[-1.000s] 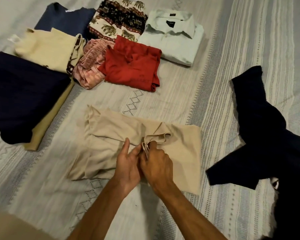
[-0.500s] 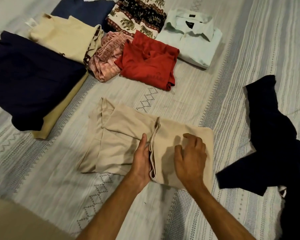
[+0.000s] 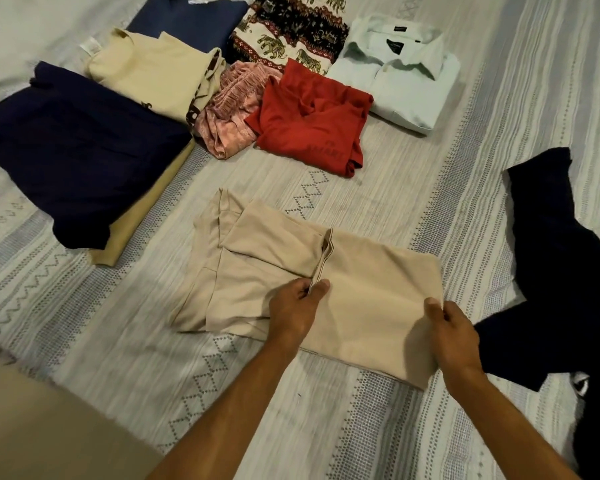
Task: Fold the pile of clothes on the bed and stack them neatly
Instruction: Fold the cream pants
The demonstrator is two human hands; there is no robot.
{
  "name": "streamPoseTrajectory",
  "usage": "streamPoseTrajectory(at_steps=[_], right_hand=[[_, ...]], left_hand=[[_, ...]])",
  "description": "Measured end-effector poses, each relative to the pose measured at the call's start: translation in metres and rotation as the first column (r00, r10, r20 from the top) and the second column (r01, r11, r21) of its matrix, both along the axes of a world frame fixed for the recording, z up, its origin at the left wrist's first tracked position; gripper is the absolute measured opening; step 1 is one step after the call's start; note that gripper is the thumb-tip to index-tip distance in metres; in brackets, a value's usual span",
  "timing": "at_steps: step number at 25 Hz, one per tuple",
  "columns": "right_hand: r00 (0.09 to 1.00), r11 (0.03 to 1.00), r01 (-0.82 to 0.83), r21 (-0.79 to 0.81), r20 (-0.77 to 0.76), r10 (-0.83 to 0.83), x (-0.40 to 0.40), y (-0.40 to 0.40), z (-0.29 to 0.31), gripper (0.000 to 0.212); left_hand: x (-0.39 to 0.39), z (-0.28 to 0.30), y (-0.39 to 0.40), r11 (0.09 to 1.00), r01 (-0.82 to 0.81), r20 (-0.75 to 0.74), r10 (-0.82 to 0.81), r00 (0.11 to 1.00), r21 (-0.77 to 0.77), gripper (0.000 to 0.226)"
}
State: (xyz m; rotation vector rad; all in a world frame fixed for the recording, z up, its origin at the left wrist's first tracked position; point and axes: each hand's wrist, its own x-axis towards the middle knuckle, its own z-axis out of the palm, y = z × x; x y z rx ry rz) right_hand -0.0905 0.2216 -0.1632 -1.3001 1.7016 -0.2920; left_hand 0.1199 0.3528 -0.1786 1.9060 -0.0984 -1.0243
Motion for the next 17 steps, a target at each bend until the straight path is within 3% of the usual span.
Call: streamPoseTrajectory(at_steps=[4,6,8,10,11,13,17], right_hand=[[0.994,0.993,0.111,-0.027,0.022,-0.110,-0.002,0.005,0.002,0.040],[0.991,0.990,0.127,0.054,0.045,-0.129,-0.002,-0.001,0.004,0.039],[0.997,0.990,0.036,0.139,0.059,-0.045,-0.004,-0.006,0.007,0.046],[0.996,0.981,-0.040,0.187,0.083,0.025,-0.006,-0.009,0.020,0.041],[0.992,0.979,-0.072,0.191,0.111,0.052,-0.004,-0.009,0.031,0.038],[0.981,0.982,-0.125,0.142,0.164,0.101,0.006,-0.009,0.059,0.034],[0.936,0.962,-0.270,-0.031,0.226,0.270,0.055,-0.001,0.123,0.019]], left_hand=[[-0.007,-0.002,-0.003,0.999,0.029,0.014,-0.028,1.000,-0.032,0.040],[-0.012,0.009,-0.002,0.997,0.064,0.319,-0.071,0.945,0.034,0.024],[-0.016,0.018,0.005,0.972,0.202,0.705,-0.226,0.672,0.120,0.043],[-0.015,0.006,0.008,0.856,0.475,0.818,-0.414,0.399,0.202,0.054],[-0.013,-0.002,0.008,0.784,0.575,0.794,-0.495,0.352,0.233,0.052],[-0.010,-0.012,0.008,0.704,0.672,0.677,-0.611,0.409,0.229,0.056],[0.006,0.001,0.004,0.789,0.609,0.466,-0.572,0.675,0.086,0.043]])
